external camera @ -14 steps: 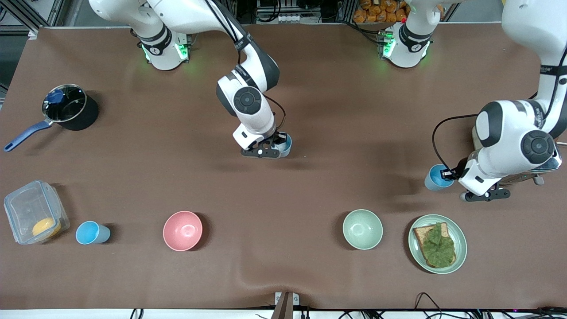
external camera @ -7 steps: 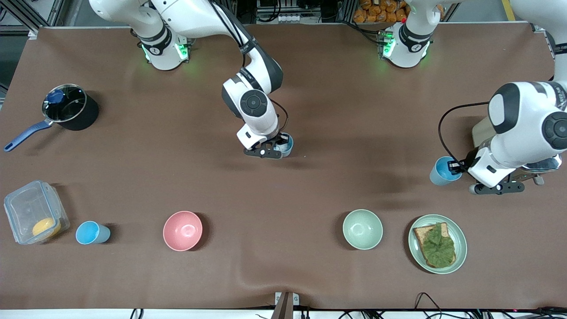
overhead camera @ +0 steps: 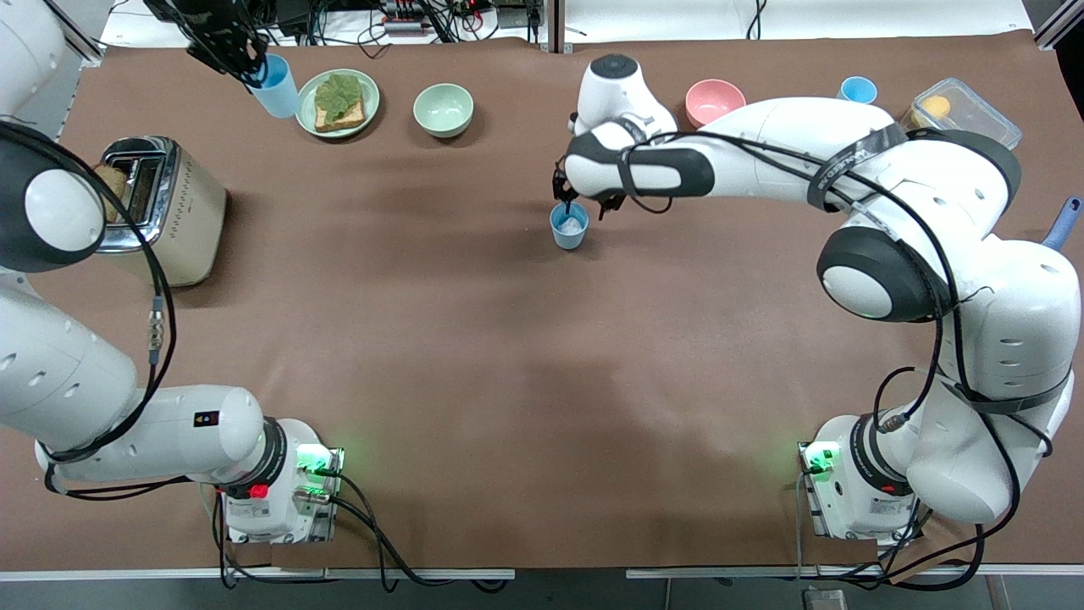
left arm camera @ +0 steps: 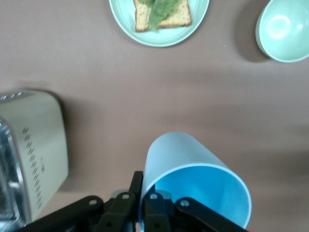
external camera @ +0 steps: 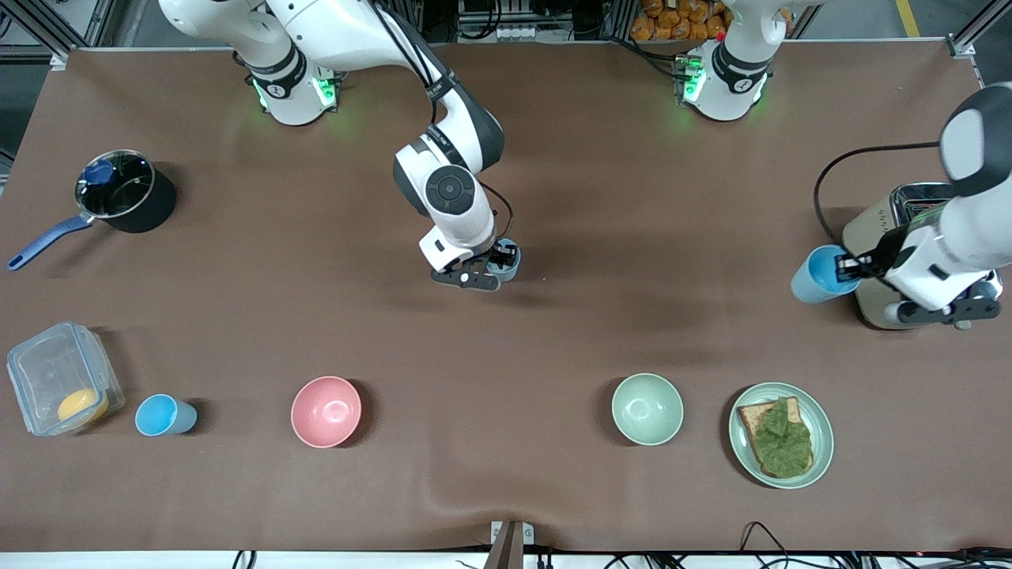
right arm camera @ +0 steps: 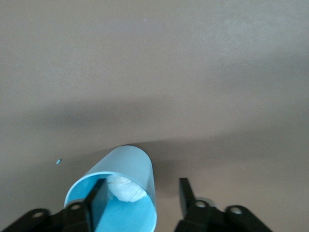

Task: Stack blue cups with both arms
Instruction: 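Set the tissue cup down with the right gripper while the left gripper lifts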

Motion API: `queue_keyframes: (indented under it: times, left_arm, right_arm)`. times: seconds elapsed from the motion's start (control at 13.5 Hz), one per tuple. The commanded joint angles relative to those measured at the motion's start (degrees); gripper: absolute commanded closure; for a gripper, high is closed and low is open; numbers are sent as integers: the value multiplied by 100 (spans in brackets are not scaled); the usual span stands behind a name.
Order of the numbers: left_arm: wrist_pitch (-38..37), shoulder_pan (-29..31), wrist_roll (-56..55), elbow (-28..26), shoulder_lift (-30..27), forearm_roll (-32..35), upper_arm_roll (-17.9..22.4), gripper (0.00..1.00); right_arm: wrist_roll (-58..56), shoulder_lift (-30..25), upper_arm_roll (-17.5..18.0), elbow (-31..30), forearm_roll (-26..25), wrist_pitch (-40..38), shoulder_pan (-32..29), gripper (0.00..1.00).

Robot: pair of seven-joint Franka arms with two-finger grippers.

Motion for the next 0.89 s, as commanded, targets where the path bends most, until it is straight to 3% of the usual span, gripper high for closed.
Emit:
queue_keyframes:
  times: [0.0,0.07,0.44,0.67,0.81]
  left_arm:
    - [-699,4,113,314,-226,-100,-35,100]
    - [-718,-31,34,323,-235,-117,-104,100]
    - [-718,-31,-467,464,-209,-143,-790,100]
    - [-561,-75,-519,595,-51,-810,-1141,100]
    - [-245,-328,-721,613,107,-812,-1396,100]
  right_arm:
    - [48,-404,25,307,29,-814,-263,4]
    - [-13,-588,25,334,12,-1060,-369,0]
    - [-1031,-1318,16,729,-6,-2168,-1212,0]
    - [-2041,-1810,7,730,-119,-2633,-1879,0]
    - [-2743,-2214,25,730,-356,-3091,-2415,0]
